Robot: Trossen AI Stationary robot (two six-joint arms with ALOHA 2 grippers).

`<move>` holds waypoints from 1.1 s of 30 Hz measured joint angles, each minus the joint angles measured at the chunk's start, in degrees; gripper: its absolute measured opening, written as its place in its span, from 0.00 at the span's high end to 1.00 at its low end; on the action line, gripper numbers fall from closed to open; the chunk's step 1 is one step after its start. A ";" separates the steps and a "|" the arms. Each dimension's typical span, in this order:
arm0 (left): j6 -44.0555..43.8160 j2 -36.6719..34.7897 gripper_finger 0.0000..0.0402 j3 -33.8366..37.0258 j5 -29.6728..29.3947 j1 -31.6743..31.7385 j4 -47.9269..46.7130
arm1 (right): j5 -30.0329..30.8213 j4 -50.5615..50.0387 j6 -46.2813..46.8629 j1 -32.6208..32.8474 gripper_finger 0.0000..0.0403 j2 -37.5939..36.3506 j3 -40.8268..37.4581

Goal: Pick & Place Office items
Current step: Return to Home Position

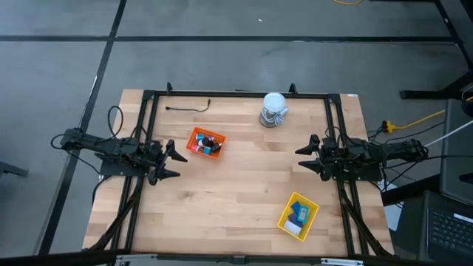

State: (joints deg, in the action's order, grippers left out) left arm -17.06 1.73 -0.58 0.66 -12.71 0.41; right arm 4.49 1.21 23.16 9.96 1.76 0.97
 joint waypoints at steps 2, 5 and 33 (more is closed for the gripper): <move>-0.97 0.03 0.27 0.00 -0.02 0.00 -0.02 | 0.00 0.00 0.00 0.00 0.34 0.00 0.00; -2.29 0.03 0.27 0.00 -0.02 0.00 -0.05 | 0.00 0.00 -0.02 0.00 0.34 0.00 0.00; -3.22 0.03 0.27 0.00 -0.02 0.00 -0.18 | 0.00 0.00 -0.09 -0.01 0.34 0.04 0.07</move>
